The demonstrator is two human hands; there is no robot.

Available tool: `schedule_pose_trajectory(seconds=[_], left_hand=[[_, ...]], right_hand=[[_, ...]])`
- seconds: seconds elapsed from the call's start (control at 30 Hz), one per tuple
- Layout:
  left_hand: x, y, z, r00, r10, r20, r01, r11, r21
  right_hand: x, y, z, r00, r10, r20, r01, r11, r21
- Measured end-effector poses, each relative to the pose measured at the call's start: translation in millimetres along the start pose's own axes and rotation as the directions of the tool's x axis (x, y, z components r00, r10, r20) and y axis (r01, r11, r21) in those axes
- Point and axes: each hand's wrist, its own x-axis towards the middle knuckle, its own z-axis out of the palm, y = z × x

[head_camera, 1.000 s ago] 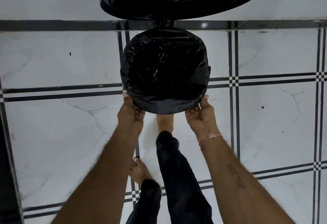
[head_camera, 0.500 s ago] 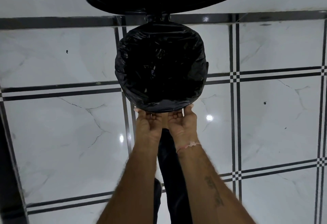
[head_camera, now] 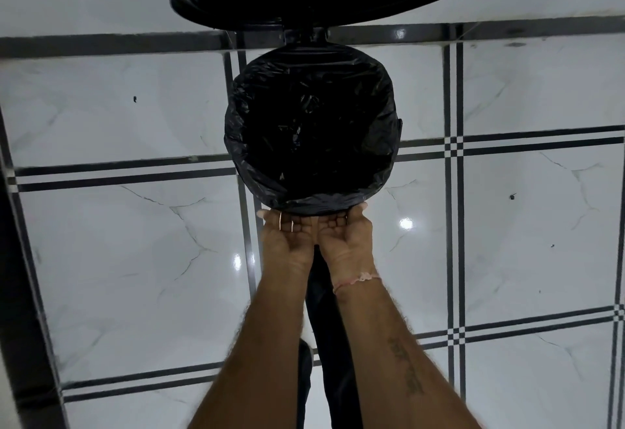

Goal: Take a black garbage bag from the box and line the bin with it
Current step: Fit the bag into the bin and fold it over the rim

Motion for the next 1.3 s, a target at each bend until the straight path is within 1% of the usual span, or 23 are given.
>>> schedule_pose_trajectory(seconds=[0.1, 0.2, 0.27, 0.37, 0.47, 0.53, 0.6, 0.67, 0.73, 0.8, 0.87, 1.0, 1.1, 1.17, 1.2, 1.27, 1.3], left_hand=[[4, 2, -2, 1.0, -0.024, 0.013, 0.024, 1.0, -0.008], [3, 4, 6, 0.998, -0.055, 0.036, 0.053, 0.998, 0.045], [-3, 3, 12, 0.998, -0.05, 0.039, 0.047, 0.996, 0.07], [-7, 3, 9, 0.999, -0.03, 0.029, 0.028, 0.998, 0.055], [-1, 8, 4, 0.999, -0.031, 0.033, 0.028, 0.997, 0.078], [8, 12, 0, 0.999, -0.002, 0.035, -0.003, 0.992, 0.126], [16, 21, -4, 0.997, 0.057, 0.053, -0.065, 0.982, 0.177], [21, 37, -1, 0.99, 0.11, 0.084, -0.127, 0.963, 0.236], [24, 55, 8, 0.985, 0.122, 0.118, -0.154, 0.934, 0.322], [21, 66, 21, 0.988, 0.087, 0.125, -0.132, 0.9, 0.416], [22, 71, 27, 0.991, 0.06, 0.117, -0.108, 0.875, 0.472], [23, 71, 26, 0.995, 0.059, 0.076, -0.089, 0.869, 0.487], [22, 57, 12, 1.0, 0.028, -0.01, -0.021, 0.891, 0.453], [15, 50, 7, 0.999, 0.035, -0.039, -0.017, 0.912, 0.409], [12, 49, 8, 0.999, 0.037, -0.037, -0.018, 0.91, 0.413], [3, 55, 11, 0.999, 0.045, -0.021, -0.029, 0.878, 0.478], [-3, 61, 16, 0.999, 0.049, -0.001, -0.04, 0.844, 0.534]], right_hand=[[6, -3, 2, 1.0, 0.019, -0.019, -0.02, 0.999, -0.045], [8, -2, 4, 0.999, 0.037, -0.001, -0.037, 0.994, -0.103], [7, -4, 3, 0.999, 0.035, 0.002, -0.035, 0.995, -0.09], [-6, -9, 2, 0.999, -0.01, 0.033, 0.012, 0.998, -0.064], [-14, -8, 7, 1.0, -0.013, -0.005, 0.012, 0.999, -0.053], [-19, -6, 13, 1.0, 0.003, -0.023, -0.005, 0.997, -0.072], [-33, -16, 22, 1.0, -0.017, -0.024, 0.014, 0.993, -0.118], [-37, -38, 31, 0.997, -0.078, -0.022, 0.073, 0.983, -0.166], [-34, -60, 44, 0.99, -0.137, -0.019, 0.126, 0.947, -0.296], [-24, -76, 54, 0.987, -0.161, 0.016, 0.156, 0.926, -0.345], [-14, -87, 61, 0.988, -0.148, 0.043, 0.153, 0.909, -0.388], [-18, -84, 57, 0.982, -0.182, 0.054, 0.187, 0.879, -0.439], [-22, -60, 35, 0.981, -0.187, 0.041, 0.184, 0.857, -0.481], [-32, -51, 27, 0.986, -0.161, 0.03, 0.157, 0.872, -0.464], [-35, -51, 26, 0.988, -0.156, 0.018, 0.145, 0.861, -0.487], [-44, -58, 27, 0.986, -0.164, 0.021, 0.147, 0.808, -0.571], [-49, -64, 30, 0.984, -0.174, 0.036, 0.158, 0.77, -0.618]])
